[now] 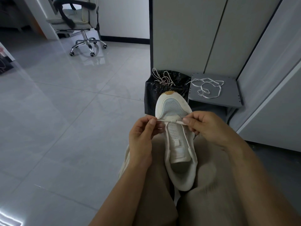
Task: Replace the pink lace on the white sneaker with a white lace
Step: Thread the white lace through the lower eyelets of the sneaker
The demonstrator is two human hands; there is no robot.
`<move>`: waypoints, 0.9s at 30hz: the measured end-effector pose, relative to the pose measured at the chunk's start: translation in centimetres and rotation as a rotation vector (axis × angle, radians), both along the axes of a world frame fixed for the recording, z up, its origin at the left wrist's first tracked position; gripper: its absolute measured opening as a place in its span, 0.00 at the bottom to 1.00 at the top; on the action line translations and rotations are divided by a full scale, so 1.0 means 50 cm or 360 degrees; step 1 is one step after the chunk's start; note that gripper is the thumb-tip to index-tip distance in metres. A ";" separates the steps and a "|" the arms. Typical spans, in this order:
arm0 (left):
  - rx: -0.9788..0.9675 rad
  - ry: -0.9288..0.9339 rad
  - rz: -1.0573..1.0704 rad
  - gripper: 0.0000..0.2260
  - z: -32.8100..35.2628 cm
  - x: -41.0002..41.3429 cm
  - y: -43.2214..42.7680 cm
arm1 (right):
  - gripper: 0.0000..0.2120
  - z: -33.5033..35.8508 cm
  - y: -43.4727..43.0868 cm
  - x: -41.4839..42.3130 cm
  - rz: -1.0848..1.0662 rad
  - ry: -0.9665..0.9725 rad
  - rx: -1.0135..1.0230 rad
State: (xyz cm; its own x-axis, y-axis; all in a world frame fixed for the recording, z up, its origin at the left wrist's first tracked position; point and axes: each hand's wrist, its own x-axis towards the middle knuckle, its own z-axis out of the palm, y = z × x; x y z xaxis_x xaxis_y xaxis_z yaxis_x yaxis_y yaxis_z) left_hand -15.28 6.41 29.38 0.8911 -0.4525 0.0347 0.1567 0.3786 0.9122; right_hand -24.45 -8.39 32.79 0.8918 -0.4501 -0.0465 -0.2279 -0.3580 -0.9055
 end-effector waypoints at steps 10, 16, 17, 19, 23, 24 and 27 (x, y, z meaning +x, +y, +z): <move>-0.0268 0.0404 0.0343 0.08 -0.011 0.074 0.077 | 0.06 0.018 -0.014 0.017 -0.0003 0.0019 0.0086; 0.0998 -0.0781 0.0473 0.08 -0.007 0.057 0.064 | 0.09 0.001 0.006 0.005 -0.0136 -0.0105 0.0030; 0.1025 -0.0972 0.0474 0.08 0.007 0.051 0.055 | 0.09 0.003 0.008 0.004 -0.0146 -0.0149 0.0034; 0.1017 -0.1022 0.0224 0.03 0.037 0.037 0.025 | 0.09 0.006 0.014 0.008 -0.0166 -0.0237 0.0067; 0.1350 -0.0971 -0.0265 0.10 0.061 0.020 -0.027 | 0.07 0.005 0.023 0.018 -0.0206 -0.0336 0.0115; 0.1398 -0.0963 -0.0283 0.11 0.064 0.019 -0.031 | 0.07 0.004 0.024 0.018 -0.0214 -0.0342 0.0125; 0.1351 -0.0823 -0.0388 0.13 0.066 0.023 -0.028 | 0.07 -0.002 0.020 0.018 -0.0258 -0.0355 0.0188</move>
State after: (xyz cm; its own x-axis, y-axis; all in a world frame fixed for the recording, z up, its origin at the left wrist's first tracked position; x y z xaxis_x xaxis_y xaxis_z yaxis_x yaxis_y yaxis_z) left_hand -14.14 4.99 32.69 0.7386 -0.6736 -0.0277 -0.3456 -0.4136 0.8423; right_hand -23.54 -7.41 32.66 0.8029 -0.5904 0.0822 -0.0639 -0.2223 -0.9729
